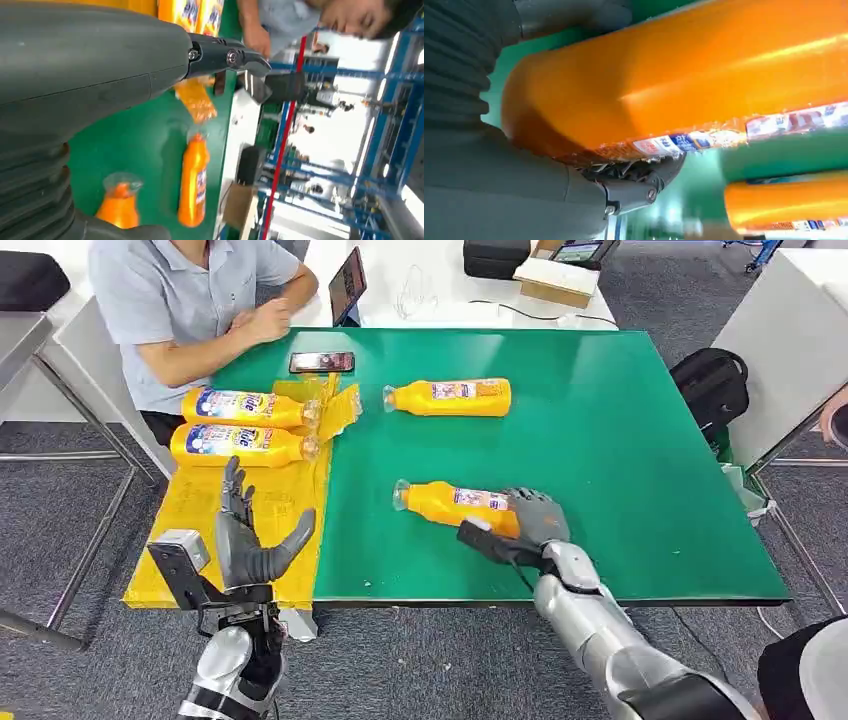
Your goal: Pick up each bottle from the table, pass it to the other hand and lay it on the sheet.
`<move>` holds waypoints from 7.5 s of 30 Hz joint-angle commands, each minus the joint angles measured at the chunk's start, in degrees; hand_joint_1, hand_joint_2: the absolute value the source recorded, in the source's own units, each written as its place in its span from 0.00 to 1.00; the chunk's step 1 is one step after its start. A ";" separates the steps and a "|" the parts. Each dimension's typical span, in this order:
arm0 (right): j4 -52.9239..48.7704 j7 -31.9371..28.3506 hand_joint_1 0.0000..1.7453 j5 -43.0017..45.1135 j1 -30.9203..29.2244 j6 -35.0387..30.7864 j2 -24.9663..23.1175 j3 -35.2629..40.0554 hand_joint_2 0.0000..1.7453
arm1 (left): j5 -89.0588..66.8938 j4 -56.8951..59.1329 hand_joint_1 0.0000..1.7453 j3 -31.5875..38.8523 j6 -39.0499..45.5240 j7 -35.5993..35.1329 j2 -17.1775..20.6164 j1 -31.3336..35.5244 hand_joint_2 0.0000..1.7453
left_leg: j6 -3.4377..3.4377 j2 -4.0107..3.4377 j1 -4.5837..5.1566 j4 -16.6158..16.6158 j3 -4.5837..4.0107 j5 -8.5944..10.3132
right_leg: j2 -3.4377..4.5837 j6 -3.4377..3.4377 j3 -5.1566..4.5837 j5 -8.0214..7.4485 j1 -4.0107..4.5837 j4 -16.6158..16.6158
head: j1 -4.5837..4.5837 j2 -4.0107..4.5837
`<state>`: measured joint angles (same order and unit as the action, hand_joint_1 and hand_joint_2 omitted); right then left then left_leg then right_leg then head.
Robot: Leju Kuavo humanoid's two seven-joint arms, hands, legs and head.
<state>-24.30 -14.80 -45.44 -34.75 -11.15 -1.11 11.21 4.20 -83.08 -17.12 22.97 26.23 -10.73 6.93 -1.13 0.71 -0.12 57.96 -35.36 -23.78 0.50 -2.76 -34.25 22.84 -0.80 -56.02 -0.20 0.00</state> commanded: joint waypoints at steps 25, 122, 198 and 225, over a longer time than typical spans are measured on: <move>-25.39 -25.20 1.00 28.41 19.01 -10.54 -10.52 9.08 1.00 | 5.54 7.48 0.00 -15.91 -13.29 -5.32 3.23 -0.38 1.00 | 0.16 -0.47 -0.07 -0.05 0.27 -0.68 | 0.45 0.27 0.36 0.52 0.08 -0.01 | -0.02 0.00; -23.23 -16.02 0.00 -21.52 15.19 -28.85 -1.64 -14.32 1.00 | -8.77 -0.10 0.00 16.74 17.03 13.77 0.27 5.16 1.00 | 0.03 -0.12 0.00 -0.05 0.12 -0.31 | 0.09 0.17 0.30 0.35 0.01 -0.02 | 0.00 0.00; 9.12 -10.70 1.00 -12.08 -5.57 2.21 -0.47 -1.02 1.00 | -16.07 12.44 0.00 1.61 17.03 13.74 -2.64 10.37 1.00 | 0.08 0.32 -0.03 -0.06 0.18 -0.29 | -0.33 0.22 0.49 0.49 0.05 0.01 | -0.02 0.00; 9.04 7.46 1.00 -16.87 -8.31 1.55 -2.15 3.55 1.00 | -13.05 10.18 0.00 2.03 17.03 11.32 0.07 9.20 1.00 | -0.18 0.20 -0.02 -0.13 0.42 -0.05 | -0.20 0.02 0.75 0.21 0.03 0.19 | 0.00 0.00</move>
<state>-19.04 -6.61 -61.46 -44.59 -6.63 -2.45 15.76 -8.63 -74.25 -13.97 40.09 38.27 -12.68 15.11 -1.42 0.93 -0.07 57.98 -35.11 -23.80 0.38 -2.90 -33.66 23.01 -0.85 -55.97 -0.20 0.00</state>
